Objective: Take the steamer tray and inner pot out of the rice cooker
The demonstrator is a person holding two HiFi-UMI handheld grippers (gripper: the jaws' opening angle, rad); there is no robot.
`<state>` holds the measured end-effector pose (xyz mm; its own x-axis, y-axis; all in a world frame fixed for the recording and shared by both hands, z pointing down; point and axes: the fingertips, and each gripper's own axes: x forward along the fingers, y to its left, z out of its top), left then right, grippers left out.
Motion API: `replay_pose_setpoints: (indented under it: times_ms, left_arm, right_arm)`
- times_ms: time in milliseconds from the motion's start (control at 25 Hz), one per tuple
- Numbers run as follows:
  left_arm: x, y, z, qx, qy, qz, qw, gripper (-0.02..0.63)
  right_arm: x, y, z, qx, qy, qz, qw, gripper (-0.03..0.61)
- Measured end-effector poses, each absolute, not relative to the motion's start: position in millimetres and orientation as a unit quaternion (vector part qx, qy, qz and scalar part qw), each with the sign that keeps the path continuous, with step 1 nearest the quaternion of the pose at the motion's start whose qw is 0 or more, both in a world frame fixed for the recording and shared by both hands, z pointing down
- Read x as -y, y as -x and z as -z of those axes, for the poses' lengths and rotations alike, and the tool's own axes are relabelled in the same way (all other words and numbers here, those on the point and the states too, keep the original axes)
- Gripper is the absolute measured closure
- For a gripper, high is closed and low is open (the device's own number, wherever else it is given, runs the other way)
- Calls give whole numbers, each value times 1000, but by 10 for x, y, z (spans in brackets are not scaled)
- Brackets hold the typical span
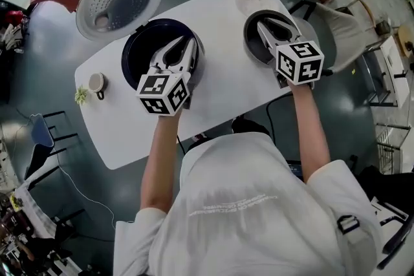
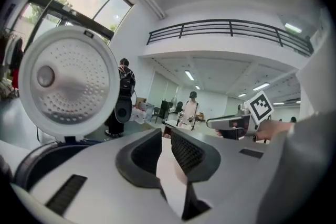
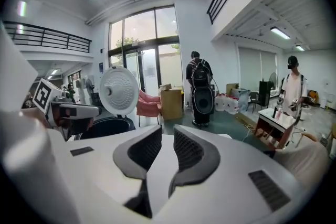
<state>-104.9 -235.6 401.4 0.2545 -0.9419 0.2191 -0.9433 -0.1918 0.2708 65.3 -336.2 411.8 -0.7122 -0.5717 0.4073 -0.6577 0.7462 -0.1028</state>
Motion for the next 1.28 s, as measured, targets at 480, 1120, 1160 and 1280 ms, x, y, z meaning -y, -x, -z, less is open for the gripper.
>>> replay_pose_setpoints:
  times_ms: [480,1120,1160,1280]
  left_arm:
    - [1666,2478,-3447,724,-684,-52,75,549]
    - [1379,2846,-3120,763,-634,-122,0,598]
    - [1383,2839,-3094,762,-635,-122,-4,598]
    - [1400,2811,-3018,759,-639,-125,-17,598]
  right_arm:
    - [3125,618,-3442,963,-232,-26,133,511]
    - [2868,1222,-2960,984,-153,43,86,549]
    - [2859,1231,-2944,984,-152,47,85,552]
    - [2832,1244,-2914,984,-146,59,85,552]
